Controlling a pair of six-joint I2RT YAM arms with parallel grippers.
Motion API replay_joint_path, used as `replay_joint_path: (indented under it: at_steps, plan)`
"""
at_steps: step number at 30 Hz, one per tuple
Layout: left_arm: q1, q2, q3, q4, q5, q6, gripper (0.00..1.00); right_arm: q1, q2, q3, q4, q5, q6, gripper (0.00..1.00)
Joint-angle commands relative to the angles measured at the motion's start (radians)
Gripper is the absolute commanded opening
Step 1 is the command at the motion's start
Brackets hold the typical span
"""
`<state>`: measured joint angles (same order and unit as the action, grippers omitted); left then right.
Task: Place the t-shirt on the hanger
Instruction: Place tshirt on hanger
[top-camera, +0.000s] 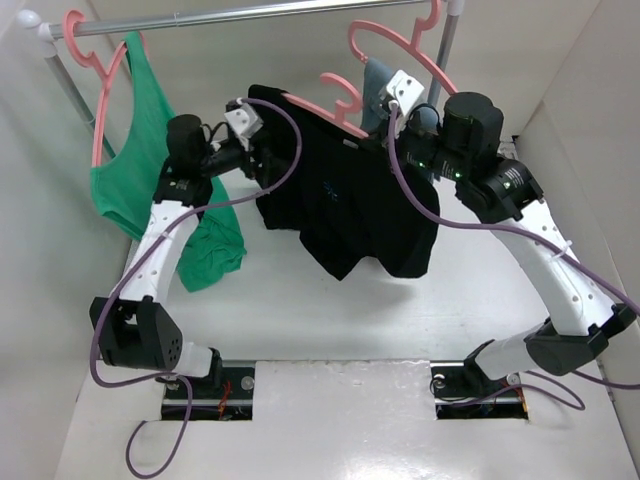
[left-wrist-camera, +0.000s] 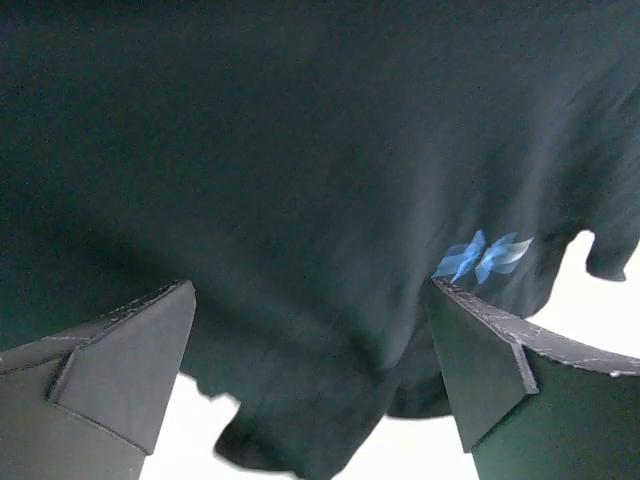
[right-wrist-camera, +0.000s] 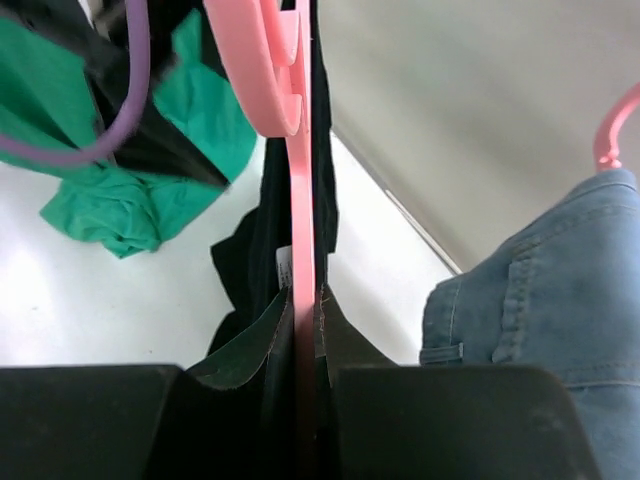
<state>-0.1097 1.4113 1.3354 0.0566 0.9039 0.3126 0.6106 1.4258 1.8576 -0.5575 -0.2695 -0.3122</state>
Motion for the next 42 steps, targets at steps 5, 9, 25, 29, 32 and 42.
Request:
replay_joint_path:
  at_steps: [5,9,25,29,32,42]
  plan:
    - [-0.209,-0.072,-0.12,0.285,-0.244,-0.193,1.0,0.028,-0.068,-0.038,0.235,-0.074,0.055,0.0]
    - [-0.209,-0.035,-0.12,0.319,-0.281,-0.25,0.97,0.04,-0.079,-0.064,0.255,-0.074,0.055,0.0]
    - [-0.22,-0.123,-0.203,0.286,-0.102,-0.107,0.0,0.003,-0.033,-0.098,0.215,0.061,0.103,0.0]
    - [-0.261,-0.178,-0.203,0.156,-0.034,0.095,0.0,-0.017,0.011,-0.086,0.242,0.111,0.148,0.0]
    - [-0.318,-0.196,-0.212,0.091,-0.002,0.19,0.0,-0.017,0.056,-0.037,0.242,0.147,0.157,0.0]
    - [-0.372,-0.209,-0.205,-0.073,0.013,0.304,0.0,-0.029,0.082,-0.014,0.251,0.23,0.168,0.0]
